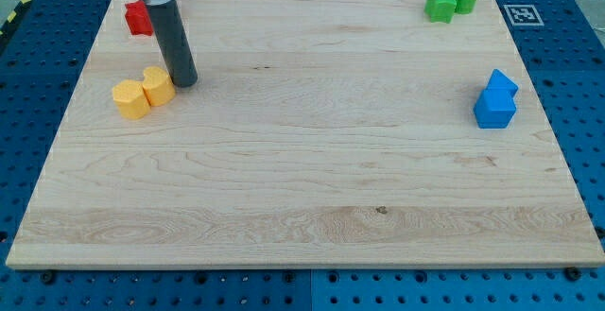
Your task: Point your arm at the green star
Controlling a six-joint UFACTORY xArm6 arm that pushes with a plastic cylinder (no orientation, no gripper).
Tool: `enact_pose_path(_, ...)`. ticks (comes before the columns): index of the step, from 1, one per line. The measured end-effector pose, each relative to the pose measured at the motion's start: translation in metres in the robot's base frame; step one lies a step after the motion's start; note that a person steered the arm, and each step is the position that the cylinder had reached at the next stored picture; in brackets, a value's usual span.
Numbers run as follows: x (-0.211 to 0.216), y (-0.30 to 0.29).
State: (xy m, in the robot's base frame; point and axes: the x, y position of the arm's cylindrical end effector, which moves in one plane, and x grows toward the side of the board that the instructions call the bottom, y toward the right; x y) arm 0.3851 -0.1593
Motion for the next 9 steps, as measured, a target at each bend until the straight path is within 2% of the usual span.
enact_pose_path(5,-0.006,0.057)
enact_pose_path(7,-0.046,0.126)
enact_pose_path(9,-0.115,0.200)
